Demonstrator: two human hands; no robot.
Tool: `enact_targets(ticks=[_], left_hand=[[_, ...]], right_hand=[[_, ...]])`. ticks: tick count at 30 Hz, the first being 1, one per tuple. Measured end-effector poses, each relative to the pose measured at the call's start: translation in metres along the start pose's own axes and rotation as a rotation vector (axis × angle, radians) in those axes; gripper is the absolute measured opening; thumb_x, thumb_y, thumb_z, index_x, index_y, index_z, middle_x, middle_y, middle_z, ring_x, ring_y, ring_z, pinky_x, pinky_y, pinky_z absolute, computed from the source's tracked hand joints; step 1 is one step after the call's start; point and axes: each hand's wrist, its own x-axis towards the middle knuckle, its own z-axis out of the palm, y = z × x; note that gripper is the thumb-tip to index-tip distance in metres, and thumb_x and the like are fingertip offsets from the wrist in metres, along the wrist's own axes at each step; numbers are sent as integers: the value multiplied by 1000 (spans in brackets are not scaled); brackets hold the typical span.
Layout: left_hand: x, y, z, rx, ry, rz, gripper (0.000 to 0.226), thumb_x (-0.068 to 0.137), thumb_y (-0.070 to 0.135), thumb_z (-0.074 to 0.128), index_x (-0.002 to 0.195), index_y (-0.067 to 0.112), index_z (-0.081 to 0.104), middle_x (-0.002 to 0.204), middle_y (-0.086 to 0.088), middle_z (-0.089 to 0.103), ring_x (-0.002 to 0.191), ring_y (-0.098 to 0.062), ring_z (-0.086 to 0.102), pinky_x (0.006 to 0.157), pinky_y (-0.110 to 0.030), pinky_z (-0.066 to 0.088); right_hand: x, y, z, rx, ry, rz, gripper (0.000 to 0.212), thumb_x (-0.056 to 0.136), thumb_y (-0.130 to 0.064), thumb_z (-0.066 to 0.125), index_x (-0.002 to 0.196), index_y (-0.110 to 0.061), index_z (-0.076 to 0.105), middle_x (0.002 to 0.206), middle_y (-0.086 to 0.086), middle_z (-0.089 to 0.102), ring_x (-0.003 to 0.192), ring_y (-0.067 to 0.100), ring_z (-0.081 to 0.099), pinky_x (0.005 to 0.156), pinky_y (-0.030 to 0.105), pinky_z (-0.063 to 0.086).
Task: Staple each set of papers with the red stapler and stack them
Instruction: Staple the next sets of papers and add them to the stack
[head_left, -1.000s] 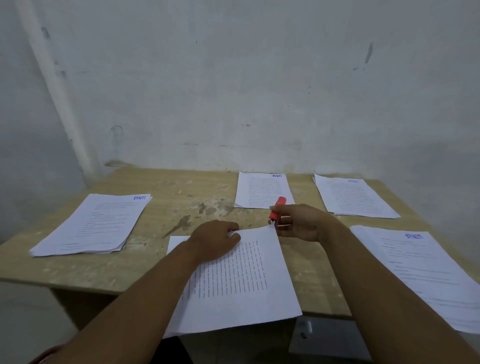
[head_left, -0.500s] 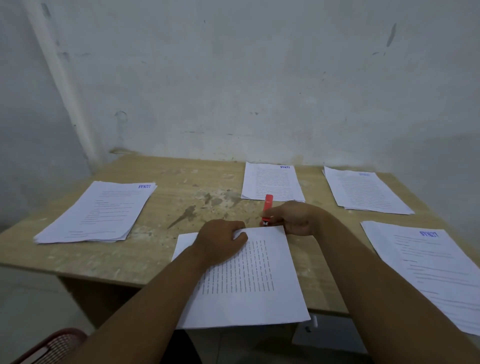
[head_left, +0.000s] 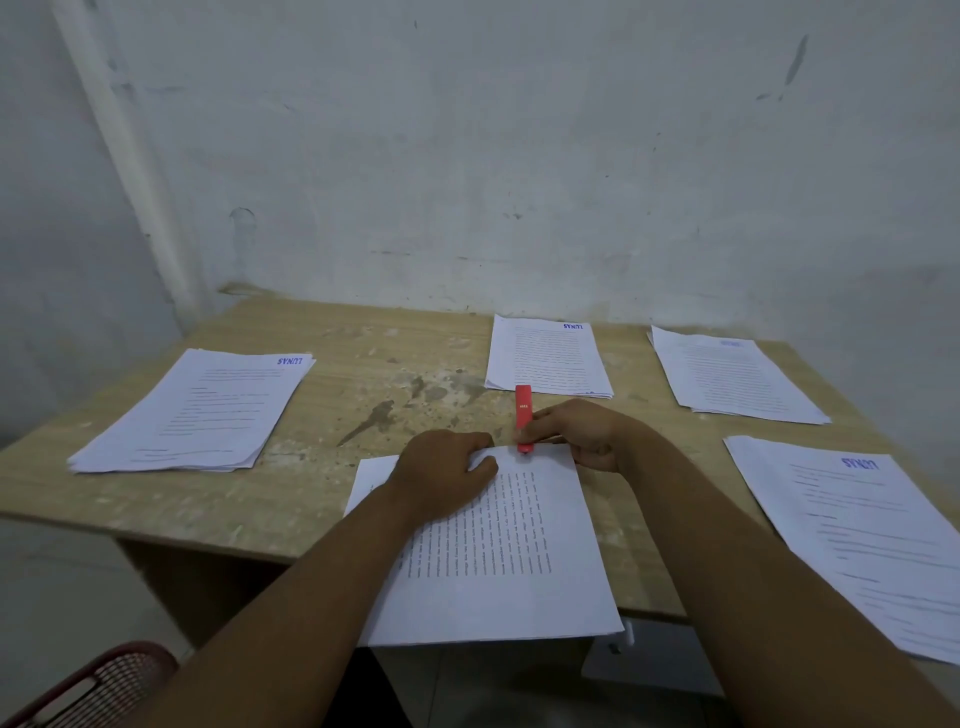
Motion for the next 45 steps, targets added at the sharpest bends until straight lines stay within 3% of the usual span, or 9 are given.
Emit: enact_targets(ticks=[5,12,16,22,25,30,34,38,45], left_hand=[[-1,0,1,3,0,-1,19,99,40,58,96,28,71,67,13,55,64,-8,51,58,-17,28],[-1,-1,1,18,-3,-5,19,98,40,59,87,27,68,58,14,49,57,-5,48,56,-16,26],[0,-2,2,29,-15,-5,21,100,41,56,89,28,69,59,17,48,58,-1,48,57,-15,26],[1,-5,6,37,8,8,23,101,42,56,91,27,71,64,15,53,62,-7,48,58,-16,26],[1,-6,7,47,14,18,25,101,43,55,92,26,71,71,9,64,64,-7,50,60,-26,29],[1,-7,8,37,8,9,24,100,43,55,93,26,72,75,7,68,66,-8,53,62,-26,32],[1,-5,6,28,-3,4,22,101,41,56,93,27,71,66,13,55,65,-8,49,58,-19,27],[1,-5,6,39,7,8,23,101,42,55,95,27,72,74,8,66,68,-9,50,63,-26,29],[1,-6,6,26,10,13,21,100,41,57,94,28,73,73,9,66,66,-8,52,63,-26,32]], right_hand=[[4,3,3,4,40,-19,30,83,-11,86,109,2,80,111,20,79,105,41,76,97,51,61],[2,5,7,-9,60,12,36,79,-12,89,109,6,79,109,21,80,100,39,77,95,50,62],[4,5,11,-42,95,31,44,65,-8,91,106,6,80,107,21,80,105,43,76,97,56,60],[6,4,14,-15,159,37,24,79,5,78,103,10,78,102,21,81,96,40,77,96,56,61],[6,3,15,-15,173,45,20,77,5,77,97,7,80,102,21,80,98,41,76,97,58,60],[5,2,17,-27,188,52,9,70,3,81,78,-2,82,98,20,81,104,43,76,98,57,60],[10,4,15,-28,184,77,39,48,-3,84,87,3,82,101,22,80,105,44,76,98,61,59],[5,1,17,-27,181,72,29,57,2,83,86,4,81,101,24,80,106,46,75,97,62,59],[0,-2,20,-24,208,71,17,70,8,78,87,5,81,99,23,80,104,44,76,96,59,60]])
